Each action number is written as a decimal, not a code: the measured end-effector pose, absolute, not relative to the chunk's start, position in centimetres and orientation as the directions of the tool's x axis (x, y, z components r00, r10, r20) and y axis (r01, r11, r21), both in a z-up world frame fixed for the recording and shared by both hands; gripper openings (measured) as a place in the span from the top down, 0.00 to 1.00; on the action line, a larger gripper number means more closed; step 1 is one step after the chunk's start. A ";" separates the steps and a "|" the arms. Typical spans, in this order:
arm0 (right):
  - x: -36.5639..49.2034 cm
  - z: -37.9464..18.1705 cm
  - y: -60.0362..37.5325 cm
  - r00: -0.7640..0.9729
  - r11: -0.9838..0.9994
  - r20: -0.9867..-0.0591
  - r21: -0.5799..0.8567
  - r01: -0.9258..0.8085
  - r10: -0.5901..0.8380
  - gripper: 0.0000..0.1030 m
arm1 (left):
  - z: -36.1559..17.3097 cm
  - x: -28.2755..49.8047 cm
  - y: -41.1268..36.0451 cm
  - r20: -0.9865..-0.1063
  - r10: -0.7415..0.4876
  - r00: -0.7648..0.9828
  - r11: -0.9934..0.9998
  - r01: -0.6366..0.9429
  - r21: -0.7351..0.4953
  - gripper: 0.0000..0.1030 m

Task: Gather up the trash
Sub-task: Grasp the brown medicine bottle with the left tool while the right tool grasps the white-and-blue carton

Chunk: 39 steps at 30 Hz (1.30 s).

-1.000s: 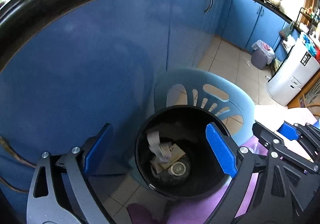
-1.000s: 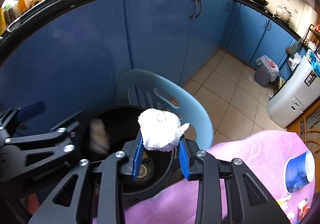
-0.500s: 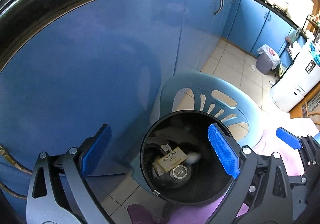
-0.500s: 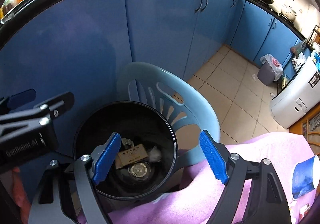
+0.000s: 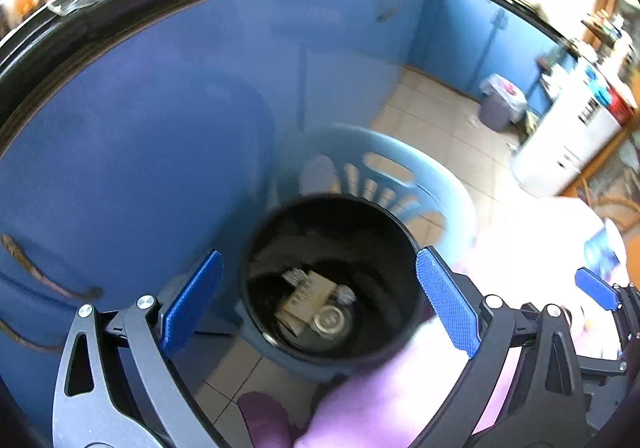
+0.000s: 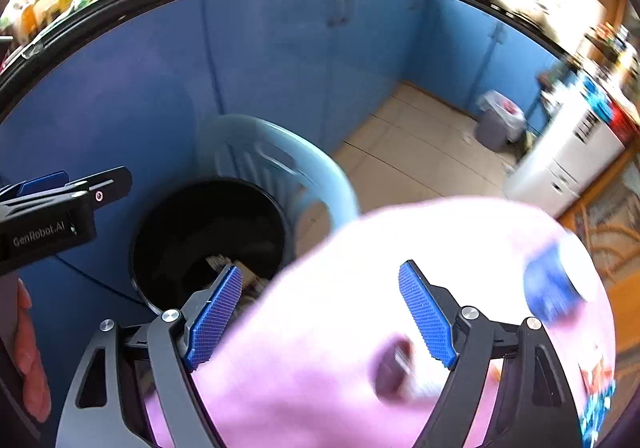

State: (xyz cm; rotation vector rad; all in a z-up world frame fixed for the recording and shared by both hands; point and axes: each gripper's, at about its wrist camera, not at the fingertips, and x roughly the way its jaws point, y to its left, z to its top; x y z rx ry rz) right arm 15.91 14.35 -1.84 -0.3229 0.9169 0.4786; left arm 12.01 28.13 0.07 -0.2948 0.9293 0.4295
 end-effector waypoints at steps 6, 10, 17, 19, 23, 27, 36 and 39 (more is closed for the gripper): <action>11.7 -2.4 4.8 0.536 0.925 -0.831 -0.077 -0.373 0.148 0.20 | -0.8 11.5 20.9 -0.847 0.099 0.523 0.950 -0.303 -0.076 0.04; 10.5 -3.4 -1.4 0.518 0.964 -0.852 -0.073 -0.257 0.074 0.20 | -1.6 11.8 16.0 -0.862 0.052 0.505 0.983 -0.180 -0.046 0.04; 11.6 -4.5 -6.1 0.492 0.983 -0.864 0.021 -0.182 0.110 0.20 | -2.4 14.9 10.1 -0.882 -0.015 0.471 0.998 -0.041 -0.039 0.04; 12.0 -4.5 -5.9 0.499 0.980 -0.858 0.022 -0.199 0.121 0.20 | -2.4 15.7 9.3 -0.881 -0.024 0.473 0.999 -0.022 -0.038 0.04; 13.1 -5.0 -5.1 0.506 0.976 -0.855 -0.002 -0.216 0.110 0.20 | -2.7 17.6 8.2 -0.883 -0.014 0.469 1.000 0.003 -0.014 0.04; 13.7 -5.8 -5.3 0.495 0.976 -0.863 -0.012 -0.215 0.098 0.21 | -3.5 19.1 7.3 -0.892 -0.009 0.452 1.000 0.027 0.004 0.04; 14.2 -6.3 -5.8 0.503 0.976 -0.861 -0.040 -0.215 0.075 0.70 | -6.0 20.5 6.3 -0.910 -0.041 0.413 0.998 0.068 -0.014 0.18; 13.9 -6.1 -5.7 0.511 0.976 -0.857 -0.050 -0.213 0.068 0.70 | -5.9 20.1 6.1 -0.907 -0.021 0.421 0.997 0.073 0.011 0.43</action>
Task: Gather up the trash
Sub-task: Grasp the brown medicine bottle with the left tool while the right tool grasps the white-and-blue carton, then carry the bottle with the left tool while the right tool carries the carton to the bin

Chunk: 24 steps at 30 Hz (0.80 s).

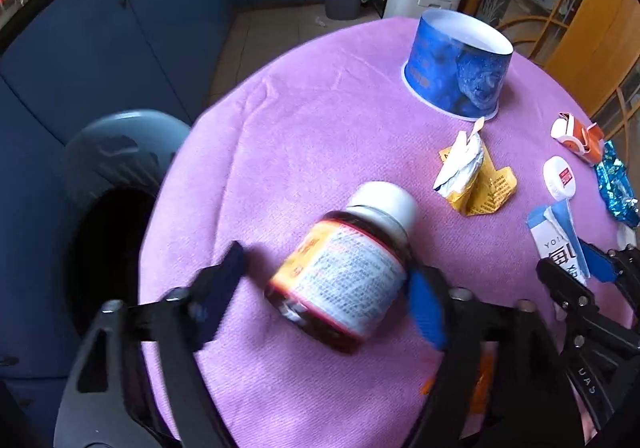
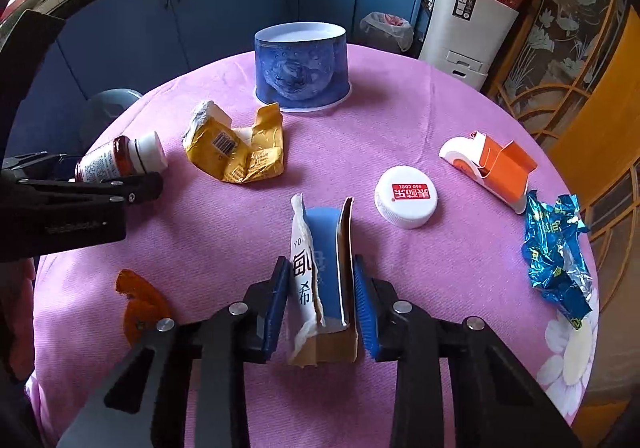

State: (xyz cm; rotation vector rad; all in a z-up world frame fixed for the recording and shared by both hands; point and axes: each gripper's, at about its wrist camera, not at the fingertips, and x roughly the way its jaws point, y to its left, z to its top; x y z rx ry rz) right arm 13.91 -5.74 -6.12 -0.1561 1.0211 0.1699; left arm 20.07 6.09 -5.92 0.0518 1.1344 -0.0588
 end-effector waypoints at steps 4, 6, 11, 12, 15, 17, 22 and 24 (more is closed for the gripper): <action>13.7 -5.6 -5.4 0.521 0.975 -0.850 -0.050 -0.215 0.071 0.70 | -5.3 19.5 6.7 -0.909 -0.048 0.415 0.998 0.051 -0.029 0.42; 13.5 -5.3 -5.1 0.527 0.974 -0.847 -0.052 -0.221 0.074 0.70 | -4.8 19.0 7.2 -0.901 -0.031 0.434 0.999 0.029 -0.020 0.42; 12.9 -4.3 -3.6 0.543 0.965 -0.835 -0.062 -0.255 0.090 0.70 | -3.1 17.5 8.5 -0.880 0.006 0.474 1.000 -0.019 -0.004 0.42; 12.8 -4.1 -3.3 0.545 0.962 -0.833 -0.064 -0.264 0.094 0.70 | -2.7 17.2 8.9 -0.876 0.016 0.481 1.000 -0.029 0.003 0.42; 12.6 -3.5 -2.1 0.558 0.954 -0.824 -0.077 -0.290 0.103 0.70 | -1.8 16.3 10.3 -0.866 0.052 0.497 0.998 -0.065 0.023 0.42; 12.5 -3.0 -1.1 0.563 0.947 -0.818 -0.080 -0.310 0.115 0.70 | -1.3 15.6 11.5 -0.859 0.071 0.506 0.995 -0.091 0.029 0.42; 12.6 -2.1 1.8 0.570 0.931 -0.808 -0.081 -0.355 0.147 0.70 | -0.6 14.6 14.1 -0.852 0.105 0.513 0.989 -0.146 0.034 0.42; 12.6 -1.9 3.1 0.573 0.922 -0.803 -0.086 -0.378 0.161 0.70 | -0.5 14.1 15.2 -0.849 0.118 0.515 0.985 -0.168 0.035 0.42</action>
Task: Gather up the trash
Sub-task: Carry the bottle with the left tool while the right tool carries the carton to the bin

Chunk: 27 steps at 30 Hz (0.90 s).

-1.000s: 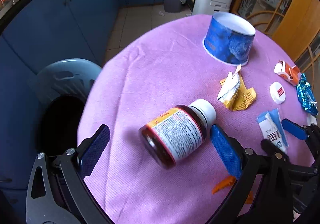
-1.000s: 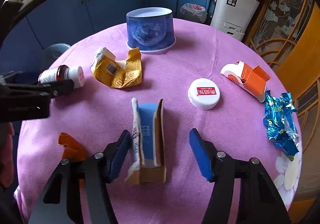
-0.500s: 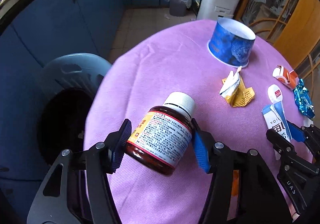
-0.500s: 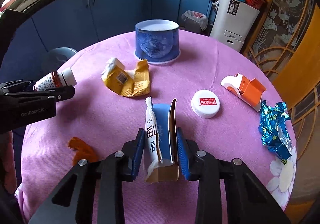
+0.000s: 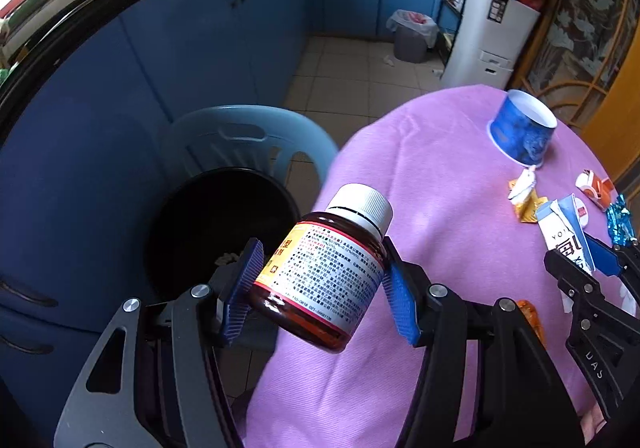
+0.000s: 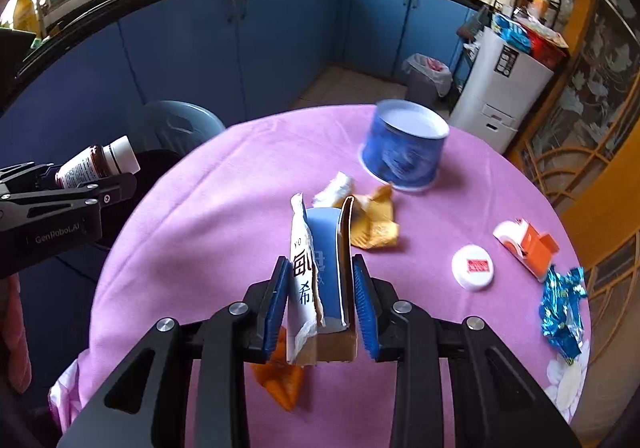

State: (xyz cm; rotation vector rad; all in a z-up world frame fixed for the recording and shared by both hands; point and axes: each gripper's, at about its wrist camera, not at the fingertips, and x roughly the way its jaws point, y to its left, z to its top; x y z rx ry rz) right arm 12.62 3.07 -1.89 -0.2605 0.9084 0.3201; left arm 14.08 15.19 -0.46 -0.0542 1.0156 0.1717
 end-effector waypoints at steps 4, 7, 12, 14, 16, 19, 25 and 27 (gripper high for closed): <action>12.9 -1.6 5.7 0.573 0.905 -0.798 -0.087 -0.417 0.187 0.70 | -0.3 13.2 17.7 -0.846 0.139 0.515 0.977 -0.211 0.033 0.42; 13.1 -1.4 7.7 0.572 0.892 -0.793 -0.088 -0.443 0.207 0.70 | -0.2 12.9 19.1 -0.844 0.159 0.513 0.970 -0.242 0.036 0.42; 13.9 -1.0 11.2 0.567 0.866 -0.787 -0.087 -0.493 0.243 0.70 | -0.6 12.4 21.8 -0.848 0.180 0.499 0.955 -0.296 0.028 0.42; 14.2 -1.0 12.4 0.562 0.857 -0.786 -0.083 -0.508 0.257 0.70 | -0.7 12.1 22.6 -0.848 0.188 0.496 0.949 -0.313 0.027 0.42; 14.5 -1.2 13.6 0.553 0.848 -0.788 -0.078 -0.524 0.269 0.70 | -0.8 12.0 23.7 -0.849 0.193 0.491 0.943 -0.333 0.021 0.42; 15.0 -1.5 15.3 0.540 0.835 -0.792 -0.073 -0.546 0.284 0.70 | -1.1 11.9 25.2 -0.853 0.199 0.483 0.932 -0.361 0.012 0.42; 15.9 -2.1 18.2 0.524 0.805 -0.796 -0.080 -0.587 0.304 0.70 | -1.5 12.5 27.5 -0.858 0.206 0.470 0.918 -0.397 0.003 0.42; 16.2 -2.1 19.0 0.523 0.800 -0.795 -0.082 -0.595 0.308 0.70 | -1.5 13.1 27.9 -0.857 0.210 0.470 0.916 -0.402 0.004 0.42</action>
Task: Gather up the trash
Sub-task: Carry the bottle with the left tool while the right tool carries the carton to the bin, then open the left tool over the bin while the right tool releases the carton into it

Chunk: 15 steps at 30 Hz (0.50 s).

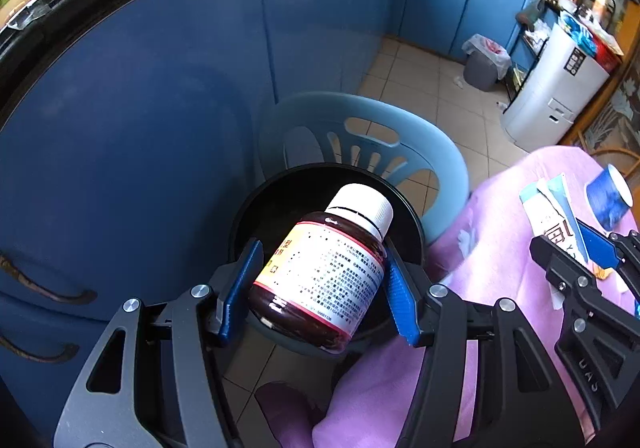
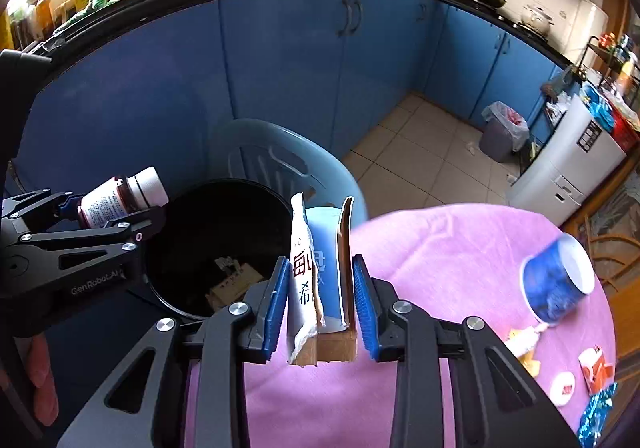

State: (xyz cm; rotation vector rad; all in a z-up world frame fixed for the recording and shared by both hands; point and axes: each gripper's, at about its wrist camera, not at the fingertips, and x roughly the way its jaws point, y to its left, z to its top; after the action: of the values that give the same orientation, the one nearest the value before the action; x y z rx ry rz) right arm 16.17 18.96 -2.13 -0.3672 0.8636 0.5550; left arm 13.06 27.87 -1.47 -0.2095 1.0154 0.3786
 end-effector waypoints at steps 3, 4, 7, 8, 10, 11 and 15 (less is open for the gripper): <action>16.3 -2.4 19.8 0.518 0.791 -0.796 -0.083 -0.605 0.313 0.70 | -1.5 13.5 28.5 -0.855 0.212 0.474 0.913 -0.407 0.000 0.42; 16.3 -2.4 20.0 0.516 0.790 -0.797 -0.084 -0.608 0.313 0.70 | -1.5 13.6 28.7 -0.855 0.211 0.475 0.913 -0.408 -0.002 0.42; 16.5 -2.7 20.6 0.512 0.784 -0.801 -0.088 -0.614 0.310 0.70 | -1.5 14.0 29.3 -0.853 0.208 0.478 0.909 -0.417 -0.012 0.41; 16.6 -2.7 20.8 0.510 0.783 -0.803 -0.089 -0.616 0.310 0.70 | -1.5 14.2 29.4 -0.851 0.211 0.480 0.908 -0.419 -0.011 0.41; 16.8 -2.9 21.0 0.510 0.781 -0.803 -0.093 -0.617 0.308 0.70 | -1.4 14.4 29.9 -0.848 0.217 0.484 0.907 -0.422 -0.009 0.41; 17.0 -3.0 21.1 0.508 0.780 -0.804 -0.091 -0.619 0.308 0.70 | -1.4 14.5 30.1 -0.849 0.216 0.483 0.906 -0.423 -0.010 0.41; 17.3 -3.2 21.7 0.503 0.772 -0.805 -0.093 -0.629 0.313 0.70 | -1.3 14.9 31.1 -0.847 0.209 0.489 0.900 -0.436 -0.030 0.20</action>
State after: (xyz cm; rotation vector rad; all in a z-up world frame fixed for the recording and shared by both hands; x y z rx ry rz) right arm 17.27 21.70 -3.22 -0.4030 0.8716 0.5876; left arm 14.89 31.08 -1.31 -0.2543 0.9868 0.3967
